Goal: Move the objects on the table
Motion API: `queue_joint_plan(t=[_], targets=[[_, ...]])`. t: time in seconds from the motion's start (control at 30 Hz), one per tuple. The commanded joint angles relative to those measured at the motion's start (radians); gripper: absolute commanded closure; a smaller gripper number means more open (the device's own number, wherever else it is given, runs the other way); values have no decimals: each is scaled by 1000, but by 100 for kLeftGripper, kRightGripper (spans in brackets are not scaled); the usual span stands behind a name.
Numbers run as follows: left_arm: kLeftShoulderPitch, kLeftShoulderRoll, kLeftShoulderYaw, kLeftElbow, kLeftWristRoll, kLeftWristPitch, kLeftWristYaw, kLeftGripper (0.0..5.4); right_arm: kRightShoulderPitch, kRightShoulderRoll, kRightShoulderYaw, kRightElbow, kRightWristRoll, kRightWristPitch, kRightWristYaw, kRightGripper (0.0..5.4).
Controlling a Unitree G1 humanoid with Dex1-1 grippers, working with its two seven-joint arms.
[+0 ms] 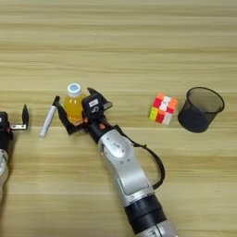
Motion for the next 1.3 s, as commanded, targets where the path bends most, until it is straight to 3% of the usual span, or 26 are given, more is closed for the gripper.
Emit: queue_joint_plan(t=[0.03,0.37,0.5,0.63,0.77,0.9,1.07,1.2,1.3], targets=[[-10,-3,-6,5,-1,-6,6,0,49,-19,12,-68,-10,28,15,3],[-10,-4,-6,6,0,-7,9,0,178,-89,32,-222,-28,95,39,3],[-9,-4,-6,3,0,-7,10,0,248,-141,14,-312,-27,118,50,3],[-11,-3,-6,6,0,-7,10,0,312,-219,-27,-411,-21,113,80,3],[-14,-3,-6,10,0,-9,11,0,348,-264,-119,-451,37,117,98,3],[-18,0,-6,14,2,-14,12,0,351,-281,-205,-436,58,110,85,3],[-20,3,-7,16,1,-20,12,0,341,-279,-239,-419,65,106,79,3],[-20,-1,-12,7,-2,-36,1,0,277,-222,-264,-322,69,71,26,3],[-21,-2,-17,2,-1,-41,0,0,202,-177,-267,-205,30,7,-34,3]])
